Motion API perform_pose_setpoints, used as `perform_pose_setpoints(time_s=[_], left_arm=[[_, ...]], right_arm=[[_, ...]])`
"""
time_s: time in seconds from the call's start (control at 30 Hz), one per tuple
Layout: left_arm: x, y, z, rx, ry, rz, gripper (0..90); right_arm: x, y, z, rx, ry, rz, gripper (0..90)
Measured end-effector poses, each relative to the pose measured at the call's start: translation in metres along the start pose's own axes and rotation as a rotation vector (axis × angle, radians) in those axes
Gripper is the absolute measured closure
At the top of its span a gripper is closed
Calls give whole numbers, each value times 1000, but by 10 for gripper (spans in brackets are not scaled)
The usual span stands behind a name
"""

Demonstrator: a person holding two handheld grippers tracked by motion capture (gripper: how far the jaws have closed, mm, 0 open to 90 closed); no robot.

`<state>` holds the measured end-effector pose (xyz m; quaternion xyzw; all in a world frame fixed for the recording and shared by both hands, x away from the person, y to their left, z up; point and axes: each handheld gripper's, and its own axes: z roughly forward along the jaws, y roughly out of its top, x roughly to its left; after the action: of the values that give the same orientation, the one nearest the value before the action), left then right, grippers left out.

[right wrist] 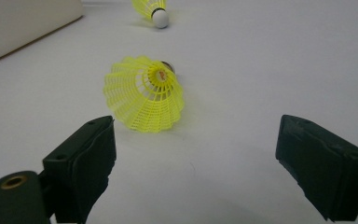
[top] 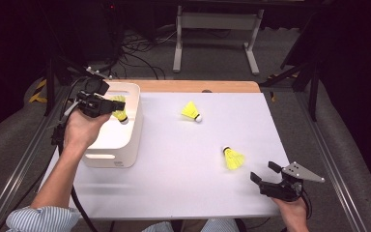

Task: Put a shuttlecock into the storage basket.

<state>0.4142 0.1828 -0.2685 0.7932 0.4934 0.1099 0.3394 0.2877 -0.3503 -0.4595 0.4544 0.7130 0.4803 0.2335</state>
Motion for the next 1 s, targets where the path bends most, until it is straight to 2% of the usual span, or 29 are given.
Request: perform_pose_setpoints(time_s=[1.0], left_arm=[[20, -7, 27, 35, 52, -38, 895]], right_arm=[[0, 0, 0, -2, 2, 1, 127]])
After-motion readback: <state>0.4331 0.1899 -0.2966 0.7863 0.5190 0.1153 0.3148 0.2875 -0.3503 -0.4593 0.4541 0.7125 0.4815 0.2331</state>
